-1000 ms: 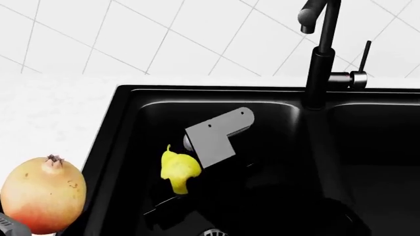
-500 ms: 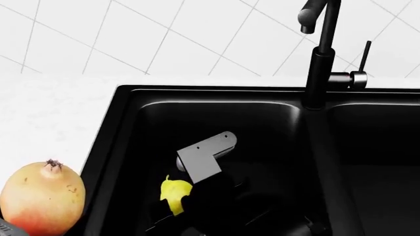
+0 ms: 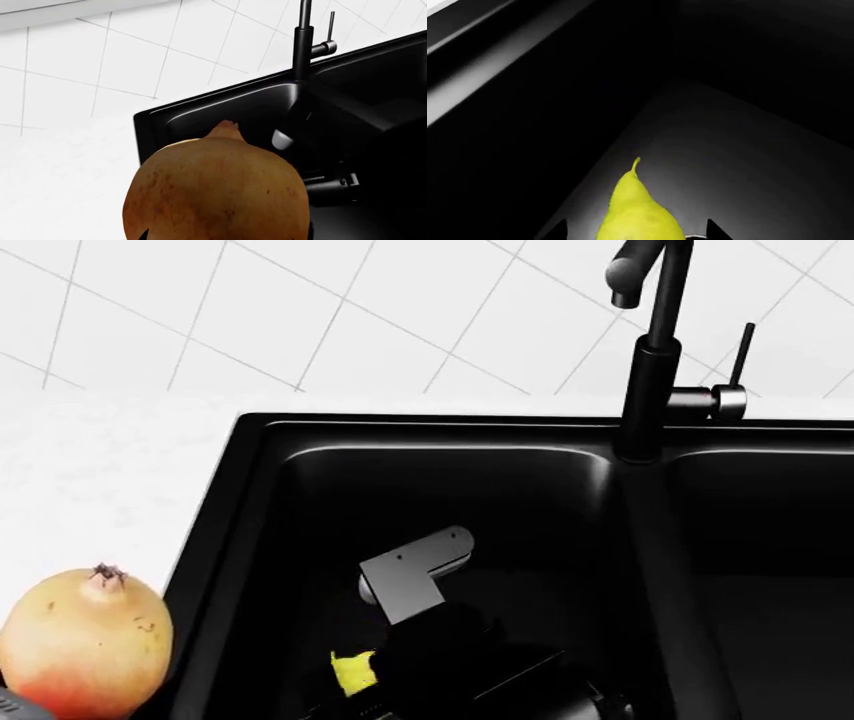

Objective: There is a mixed pile of frozen fruits and vegetables on the counter. Locate all the frozen vegetables and place the items in a bowl on the counter. Take all the frozen fruits and defrost them in a running sink.

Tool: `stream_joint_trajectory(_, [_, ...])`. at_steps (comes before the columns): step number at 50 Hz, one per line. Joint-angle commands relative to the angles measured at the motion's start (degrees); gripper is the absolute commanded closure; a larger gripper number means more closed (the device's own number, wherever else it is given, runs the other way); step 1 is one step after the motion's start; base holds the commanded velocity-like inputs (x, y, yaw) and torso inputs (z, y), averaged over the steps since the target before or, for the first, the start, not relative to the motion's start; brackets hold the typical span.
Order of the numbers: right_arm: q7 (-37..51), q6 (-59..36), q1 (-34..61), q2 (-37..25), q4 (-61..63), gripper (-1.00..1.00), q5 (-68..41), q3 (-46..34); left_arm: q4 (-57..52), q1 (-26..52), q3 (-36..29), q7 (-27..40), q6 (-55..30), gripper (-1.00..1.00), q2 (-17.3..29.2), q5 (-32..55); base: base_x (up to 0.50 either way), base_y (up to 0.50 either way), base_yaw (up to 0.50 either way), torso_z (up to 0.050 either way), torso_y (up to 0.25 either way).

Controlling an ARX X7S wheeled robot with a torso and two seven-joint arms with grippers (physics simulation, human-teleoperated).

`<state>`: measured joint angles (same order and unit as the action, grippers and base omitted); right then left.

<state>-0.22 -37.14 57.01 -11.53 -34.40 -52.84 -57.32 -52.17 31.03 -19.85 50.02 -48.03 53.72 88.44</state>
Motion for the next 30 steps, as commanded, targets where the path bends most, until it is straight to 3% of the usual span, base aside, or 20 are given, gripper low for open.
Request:
stream_joint_trajectory(1, [0.96, -0.39, -1.65, -1.94, 4.2, -1.0, -0.28, 0.4, 0.27, 1.04, -0.09, 1.0, 0.53, 1.0, -0.49, 0.81, 0.0, 0.0, 0.0, 0.0, 0.0])
stream_joint_trajectory(9, [6.95, -2.31, -3.55, -7.48, 17.12, -1.0, -2.74, 2.28, 0.42, 1.91, -0.51, 1.33, 0.3, 1.0, -1.02, 1.13, 0.0, 0.0, 0.0, 0.0, 0.0])
stream_joint_trajectory(24, [29.75, -5.08, -7.95, -23.29, 50.71, -1.0, -14.15, 14.47, 2.89, 6.21, -3.38, 0.68, -1.88, 1.0, -5.09, 0.05, 0.0, 0.0, 0.0, 0.001, 0.001])
stream_joint_trajectory(30, [34.29, -4.54, -10.54, -27.59, 57.09, -1.0, -16.93, 17.2, 4.07, 9.03, -4.58, 1.01, -3.02, 1.0, -6.73, 0.96, 0.0, 0.0, 0.0, 0.0, 0.0])
